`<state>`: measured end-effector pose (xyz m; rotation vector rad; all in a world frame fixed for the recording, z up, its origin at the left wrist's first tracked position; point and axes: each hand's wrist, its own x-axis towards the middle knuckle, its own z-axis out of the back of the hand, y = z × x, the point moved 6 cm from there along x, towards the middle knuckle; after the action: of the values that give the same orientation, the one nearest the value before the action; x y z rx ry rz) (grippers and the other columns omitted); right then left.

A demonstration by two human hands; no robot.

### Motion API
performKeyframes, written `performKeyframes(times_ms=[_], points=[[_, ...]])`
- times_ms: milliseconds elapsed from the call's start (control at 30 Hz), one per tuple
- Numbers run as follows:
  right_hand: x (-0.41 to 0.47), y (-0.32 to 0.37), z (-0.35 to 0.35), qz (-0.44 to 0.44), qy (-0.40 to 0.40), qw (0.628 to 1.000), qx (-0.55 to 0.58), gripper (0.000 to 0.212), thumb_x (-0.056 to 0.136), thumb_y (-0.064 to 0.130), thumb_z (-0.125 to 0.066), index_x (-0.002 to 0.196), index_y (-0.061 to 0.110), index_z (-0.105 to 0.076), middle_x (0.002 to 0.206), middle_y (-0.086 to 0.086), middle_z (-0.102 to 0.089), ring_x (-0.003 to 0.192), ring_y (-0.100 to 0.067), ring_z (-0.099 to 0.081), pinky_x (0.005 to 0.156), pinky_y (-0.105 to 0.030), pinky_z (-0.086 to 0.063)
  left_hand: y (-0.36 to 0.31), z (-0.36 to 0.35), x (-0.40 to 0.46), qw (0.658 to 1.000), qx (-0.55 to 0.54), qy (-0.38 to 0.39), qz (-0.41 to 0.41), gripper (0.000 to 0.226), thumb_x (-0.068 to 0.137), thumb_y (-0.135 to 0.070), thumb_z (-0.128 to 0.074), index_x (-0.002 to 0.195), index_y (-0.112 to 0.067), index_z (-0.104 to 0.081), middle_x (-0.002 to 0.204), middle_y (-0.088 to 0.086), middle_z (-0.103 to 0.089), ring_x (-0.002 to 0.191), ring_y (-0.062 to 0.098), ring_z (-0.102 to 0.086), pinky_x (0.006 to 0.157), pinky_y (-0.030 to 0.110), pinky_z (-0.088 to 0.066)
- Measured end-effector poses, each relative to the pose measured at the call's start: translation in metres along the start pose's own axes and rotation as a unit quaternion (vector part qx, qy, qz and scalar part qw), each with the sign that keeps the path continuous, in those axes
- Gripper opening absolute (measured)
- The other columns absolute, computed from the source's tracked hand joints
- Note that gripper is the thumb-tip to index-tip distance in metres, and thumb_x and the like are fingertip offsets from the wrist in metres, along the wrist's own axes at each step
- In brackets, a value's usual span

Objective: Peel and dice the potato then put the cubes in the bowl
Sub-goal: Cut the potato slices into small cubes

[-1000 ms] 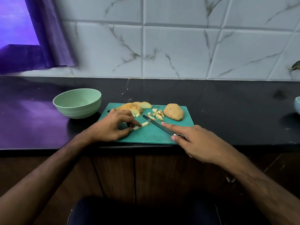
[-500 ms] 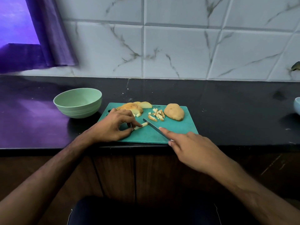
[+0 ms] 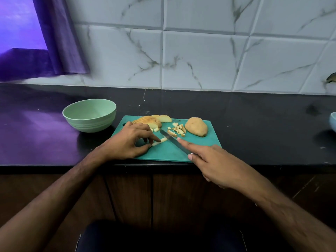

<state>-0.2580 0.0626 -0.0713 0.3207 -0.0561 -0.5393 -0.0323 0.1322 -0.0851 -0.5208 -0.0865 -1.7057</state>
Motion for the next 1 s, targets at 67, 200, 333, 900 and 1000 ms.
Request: performKeyframes(times_ms=[67,200,333,900,1000], points=[[0.001,-0.001,-0.005,0.004,0.005,1.0,0.007,0.051,0.111,0.038,-0.032,0.154,0.059,-0.016,0.067,0.007,-0.052,0.053,-0.008,-0.049,0.061,-0.035,-0.054,0.0,0.0,0.0,1.0,-0.001,-0.002,-0.003,0.035,0.091,-0.048,-0.052,0.118,-0.038,-0.073,0.101,-0.019,-0.061,0.104,-0.003,-0.055,0.084,0.046,-0.042],[0.004,-0.002,-0.009,0.005,-0.006,1.0,0.001,0.051,0.111,0.038,-0.032,0.154,0.06,-0.015,0.065,0.007,-0.048,0.051,-0.009,-0.047,0.051,-0.026,-0.042,0.0,0.0,0.0,1.0,-0.006,-0.004,-0.002,0.036,0.091,-0.048,-0.052,0.118,-0.038,-0.074,0.102,-0.018,-0.061,0.104,-0.003,-0.055,0.085,0.046,-0.042],[0.002,0.0,-0.008,0.001,0.006,1.0,0.009,0.051,0.111,0.038,-0.031,0.153,0.061,-0.015,0.066,0.006,-0.052,0.046,-0.009,-0.053,0.048,-0.023,-0.048,0.0,0.0,0.0,1.0,-0.006,-0.005,-0.002,0.037,0.091,-0.05,-0.051,0.117,-0.038,-0.074,0.102,-0.019,-0.061,0.104,-0.002,-0.056,0.085,0.045,-0.042],[-0.009,0.005,0.013,-0.011,0.016,1.0,0.023,0.051,0.11,0.038,-0.032,0.154,0.059,-0.016,0.062,0.005,-0.058,0.043,-0.009,-0.057,0.06,-0.039,-0.061,0.001,0.003,-0.002,0.999,-0.009,-0.038,-0.011,0.032,0.09,-0.05,-0.057,0.11,-0.036,-0.077,0.1,-0.019,-0.065,0.098,-0.006,-0.057,0.083,0.045,-0.044],[-0.012,0.009,0.006,-0.01,0.032,0.999,0.028,0.05,0.11,0.038,-0.033,0.154,0.059,-0.018,0.061,0.006,-0.057,0.04,-0.006,-0.054,0.056,-0.034,-0.06,0.002,0.003,-0.002,0.999,-0.006,-0.04,-0.01,0.032,0.09,-0.049,-0.057,0.111,-0.036,-0.077,0.101,-0.02,-0.064,0.097,-0.009,-0.055,0.082,0.043,-0.043]])
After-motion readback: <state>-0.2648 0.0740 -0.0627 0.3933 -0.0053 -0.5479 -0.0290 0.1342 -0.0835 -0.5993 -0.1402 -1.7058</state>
